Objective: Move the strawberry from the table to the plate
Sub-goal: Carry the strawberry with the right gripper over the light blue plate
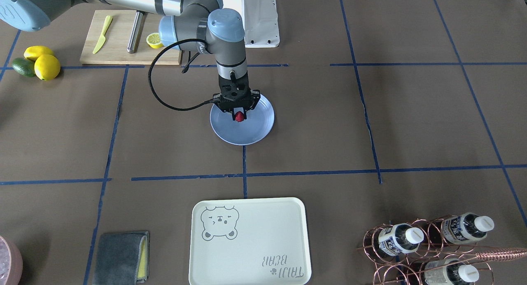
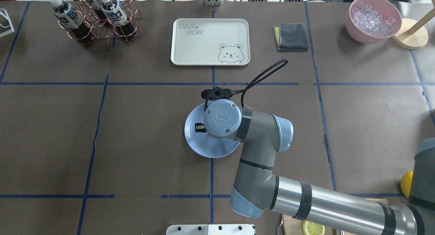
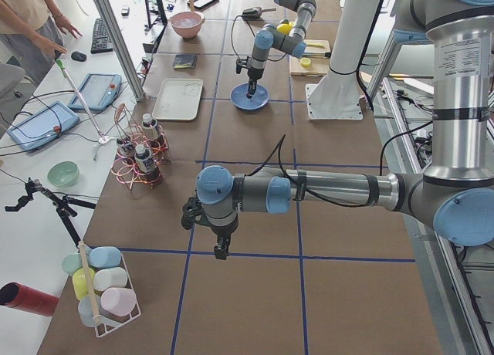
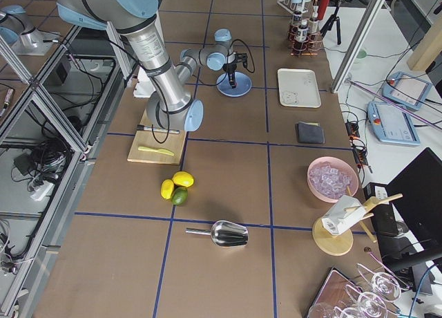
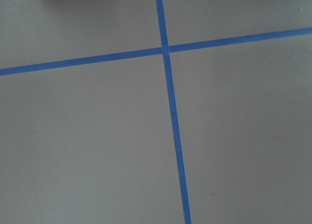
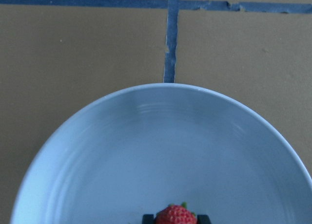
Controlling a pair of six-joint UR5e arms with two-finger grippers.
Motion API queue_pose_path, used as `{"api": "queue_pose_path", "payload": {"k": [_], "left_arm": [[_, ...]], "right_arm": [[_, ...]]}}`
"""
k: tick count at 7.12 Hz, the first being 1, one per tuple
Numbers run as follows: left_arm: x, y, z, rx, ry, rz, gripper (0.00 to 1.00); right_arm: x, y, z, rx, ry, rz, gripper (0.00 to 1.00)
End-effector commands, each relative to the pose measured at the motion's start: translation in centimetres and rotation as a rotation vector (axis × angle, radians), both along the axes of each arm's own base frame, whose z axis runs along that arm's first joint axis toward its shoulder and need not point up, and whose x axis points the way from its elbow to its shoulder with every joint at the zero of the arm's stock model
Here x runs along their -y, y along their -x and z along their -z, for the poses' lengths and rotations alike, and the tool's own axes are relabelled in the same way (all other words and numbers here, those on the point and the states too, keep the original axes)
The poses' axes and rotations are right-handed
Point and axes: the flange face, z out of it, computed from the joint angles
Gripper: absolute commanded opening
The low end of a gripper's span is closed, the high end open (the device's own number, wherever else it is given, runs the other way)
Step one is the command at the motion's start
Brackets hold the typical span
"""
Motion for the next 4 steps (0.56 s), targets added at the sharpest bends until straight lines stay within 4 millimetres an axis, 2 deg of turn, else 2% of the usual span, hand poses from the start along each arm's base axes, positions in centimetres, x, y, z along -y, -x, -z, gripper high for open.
{"api": "queue_pose_path", "payload": {"k": [1,2,3,4], "left_arm": [[-0.1,0.0,-0.1,0.000,0.001,-0.001,1.00],[-0.1,0.0,-0.1,0.000,0.002,0.000,1.00],[-0.2,0.0,-0.2,0.002,0.002,-0.001,1.00],[-0.2,0.0,-0.2,0.001,0.000,-0.002,1.00]], "right_arm": [[-0.3,0.7,-0.3,-0.012,-0.003,-0.005,0.99],[-0.3,0.6,-0.1,-0.005,-0.005,-0.002,1.00],[0.5,-1.0,1.4,0.026,-0.016,-0.004,1.00],[2.6,-4.1,2.3,0.068,0.016,0.010,1.00]]}}
